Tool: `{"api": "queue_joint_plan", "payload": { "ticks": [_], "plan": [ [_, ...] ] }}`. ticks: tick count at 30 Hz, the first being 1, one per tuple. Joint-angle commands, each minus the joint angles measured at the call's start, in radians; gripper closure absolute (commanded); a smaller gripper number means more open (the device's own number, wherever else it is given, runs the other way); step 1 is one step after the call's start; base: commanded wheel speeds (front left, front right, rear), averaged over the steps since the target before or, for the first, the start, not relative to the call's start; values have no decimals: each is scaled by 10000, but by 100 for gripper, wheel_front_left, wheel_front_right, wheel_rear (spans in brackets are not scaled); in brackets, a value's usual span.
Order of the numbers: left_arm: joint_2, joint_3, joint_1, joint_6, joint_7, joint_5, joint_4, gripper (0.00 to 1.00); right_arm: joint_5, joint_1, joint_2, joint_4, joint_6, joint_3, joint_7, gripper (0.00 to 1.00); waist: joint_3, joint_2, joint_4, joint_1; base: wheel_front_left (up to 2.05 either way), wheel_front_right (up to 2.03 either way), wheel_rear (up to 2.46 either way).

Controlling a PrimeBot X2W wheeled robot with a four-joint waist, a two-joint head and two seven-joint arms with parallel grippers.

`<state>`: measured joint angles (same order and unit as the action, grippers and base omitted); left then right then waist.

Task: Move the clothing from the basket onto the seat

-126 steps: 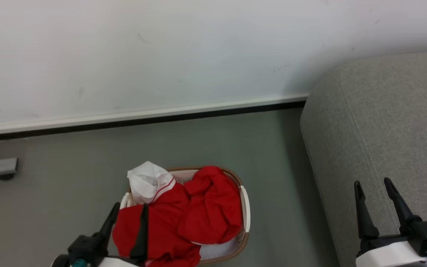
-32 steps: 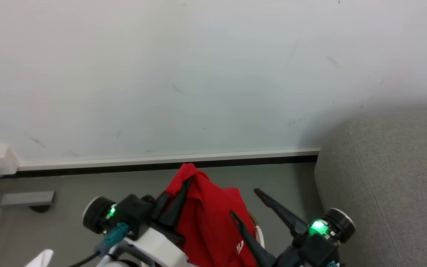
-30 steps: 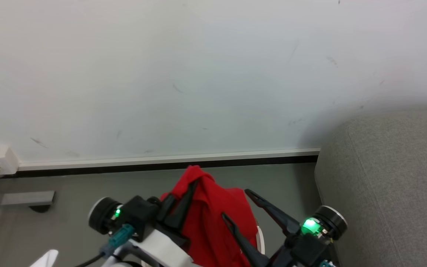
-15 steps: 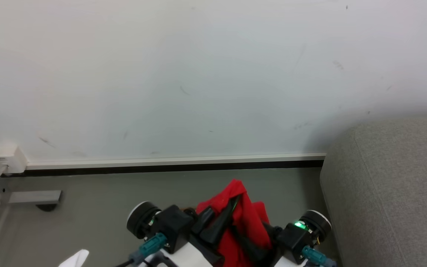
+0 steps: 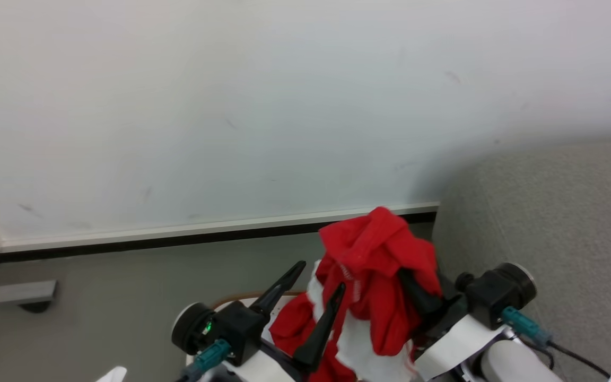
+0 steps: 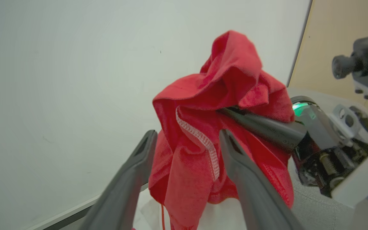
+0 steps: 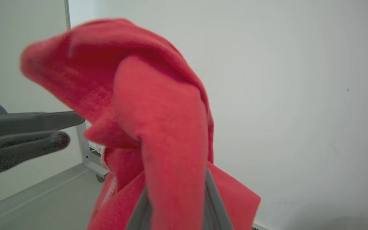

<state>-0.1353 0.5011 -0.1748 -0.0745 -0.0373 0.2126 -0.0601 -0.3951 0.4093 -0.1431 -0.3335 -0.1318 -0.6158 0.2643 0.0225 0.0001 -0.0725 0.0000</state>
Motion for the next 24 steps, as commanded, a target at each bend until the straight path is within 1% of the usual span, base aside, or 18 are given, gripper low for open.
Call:
{"api": "queue_joint_plan", "payload": {
  "ticks": [1,4,5,10,12,13,19,24],
  "plan": [
    [33,59,85,24,-142,24,166,0,144,102,-202,218,21,297,3,100,-168,-1,-428,0,0,0,0],
    [97,148,2,32,-256,6,359,0,168,109,-351,459,21,624,3,100,-297,-1,-883,0,0,0,0],
    [97,148,2,32,-256,6,359,0,168,109,-351,459,21,624,3,100,-297,-1,-883,0,0,0,0],
    [203,325,-208,60,-424,-35,631,0,296,113,-570,812,21,1020,3,100,-514,-1,-1684,0,0,0,0],
    [256,431,-263,65,-514,-53,834,0,337,112,-690,980,21,1259,3,100,-649,-1,-2127,0,0,0,0],
    [256,431,-263,65,-514,-53,834,0,337,112,-690,980,21,1259,3,100,-649,-1,-2127,0,0,0,0],
    [299,536,-483,81,-642,-62,1139,0,403,67,-858,1190,21,1763,3,100,-926,-1,-2696,0,0,0,0],
    [299,665,-881,46,-628,-224,1160,0,491,238,-997,1432,21,2439,3,100,-1601,-1,-2731,0,0,0,0]
  ]
}}
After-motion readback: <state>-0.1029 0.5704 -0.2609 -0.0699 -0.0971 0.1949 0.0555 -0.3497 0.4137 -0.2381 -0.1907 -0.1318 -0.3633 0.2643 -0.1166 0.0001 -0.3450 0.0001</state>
